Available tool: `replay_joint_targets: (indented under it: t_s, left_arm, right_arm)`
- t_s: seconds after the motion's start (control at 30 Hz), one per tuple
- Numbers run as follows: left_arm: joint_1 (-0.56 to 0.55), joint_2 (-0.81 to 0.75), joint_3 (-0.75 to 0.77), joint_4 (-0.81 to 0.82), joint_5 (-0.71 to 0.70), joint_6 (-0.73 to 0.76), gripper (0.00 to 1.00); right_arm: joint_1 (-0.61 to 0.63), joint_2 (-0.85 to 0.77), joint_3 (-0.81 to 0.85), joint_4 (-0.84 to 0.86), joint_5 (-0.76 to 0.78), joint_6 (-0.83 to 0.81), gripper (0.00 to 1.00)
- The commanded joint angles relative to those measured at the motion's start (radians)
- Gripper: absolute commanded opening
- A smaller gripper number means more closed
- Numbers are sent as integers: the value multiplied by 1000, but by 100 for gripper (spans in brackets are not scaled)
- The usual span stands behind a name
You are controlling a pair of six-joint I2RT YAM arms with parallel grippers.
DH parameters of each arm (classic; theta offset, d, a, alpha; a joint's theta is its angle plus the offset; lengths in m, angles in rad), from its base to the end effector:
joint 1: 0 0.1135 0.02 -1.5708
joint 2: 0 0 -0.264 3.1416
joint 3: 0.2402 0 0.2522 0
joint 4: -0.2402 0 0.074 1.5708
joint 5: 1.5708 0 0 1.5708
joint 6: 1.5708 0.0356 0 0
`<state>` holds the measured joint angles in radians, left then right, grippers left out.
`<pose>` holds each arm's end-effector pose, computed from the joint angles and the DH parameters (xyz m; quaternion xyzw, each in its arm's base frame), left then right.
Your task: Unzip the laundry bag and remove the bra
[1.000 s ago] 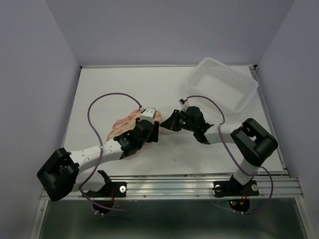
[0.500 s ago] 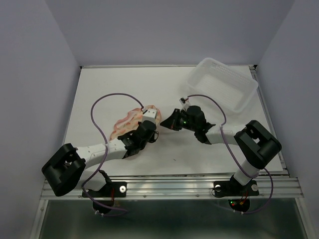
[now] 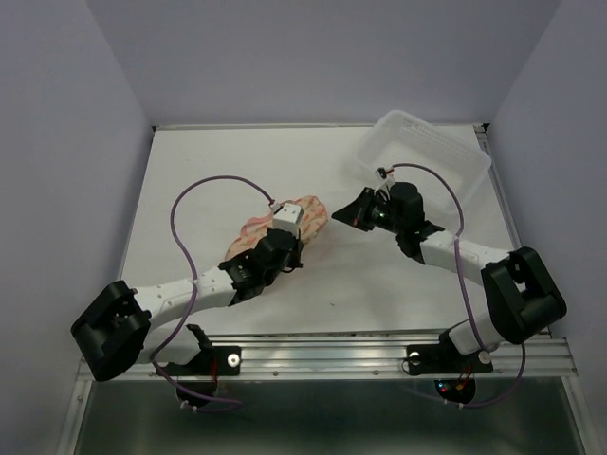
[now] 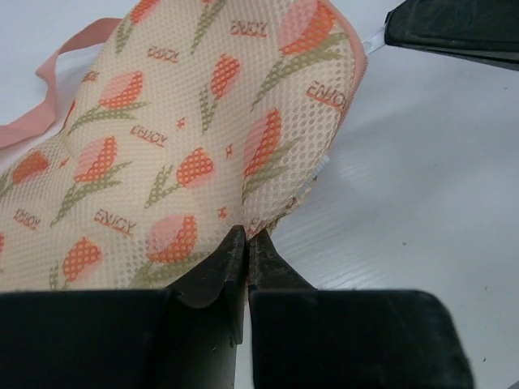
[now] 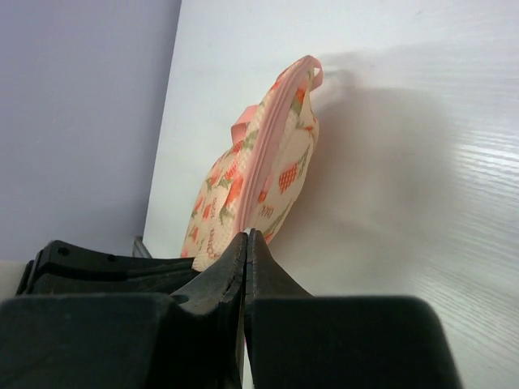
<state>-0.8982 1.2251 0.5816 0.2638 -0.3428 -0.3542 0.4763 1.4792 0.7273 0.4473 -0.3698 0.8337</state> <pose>0.1728 -0.1978 0.2230 0.1270 0.8114 -0.2095 0.5306 0.2767 0.1572 0.2208 0.0338 0.7992 0.4718 0.3709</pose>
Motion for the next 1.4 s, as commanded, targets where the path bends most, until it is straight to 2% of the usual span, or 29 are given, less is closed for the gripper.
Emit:
replay_joint_targets:
  t_s: [0.0, 0.23, 0.3, 0.33, 0.37, 0.43, 0.47, 0.5, 0.53, 0.63, 0.77, 0.87, 1.03, 1.13, 1.3, 1.37]
  left_arm:
    - [-1, -9, -29, -61, -36, 11, 0]
    - [2, -21, -5, -116, -148, -38, 0]
    - [34, -13, 12, -132, -202, -49, 0]
    - [54, -3, 29, -141, -217, -55, 11]
    - [76, 5, 38, -149, -225, -66, 17]
    - [149, 22, 66, -161, -208, -75, 43]
    - [172, 19, 75, -156, -170, -68, 61]
    - [173, 19, 75, -143, -157, -57, 62]
    - [173, 4, 80, -118, -142, -49, 74]
    - [170, -39, 83, -57, -39, -29, 93]
    - [116, -94, 70, 20, 72, 24, 94]
    - [59, -101, 67, 64, 100, 101, 94]
    - [25, -36, 90, 87, 139, 205, 94]
    - [4, 26, 125, 103, 137, 273, 88]
    - [4, 82, 182, 83, 58, 210, 82]
    - [4, 83, 187, 92, 76, 155, 83]
  right_arm:
    - [-85, -54, 64, -50, 58, -59, 1]
    - [-116, -146, 46, -128, 80, -110, 1]
    - [-116, -183, 40, -157, 80, -126, 1]
    - [-116, -194, 34, -163, 77, -128, 1]
    - [-116, -207, 11, -165, 63, -128, 1]
    - [-116, -235, -14, -160, 43, -113, 1]
    - [-116, -240, -41, -142, 19, -99, 1]
    - [-116, -240, -57, -128, 11, -90, 1]
    - [-102, -235, -72, -113, 8, -81, 1]
    - [-59, -214, -127, -44, 2, -38, 1]
    - [7, -174, -154, 17, 23, -13, 1]
    - [34, -152, -152, 39, 26, 2, 1]
    - [35, -158, -151, 45, 32, 15, 1]
    - [35, -168, -141, 38, 19, 15, 1]
    - [35, -183, -141, 34, 11, 22, 1]
    - [35, -183, -140, 27, 11, 15, 1]
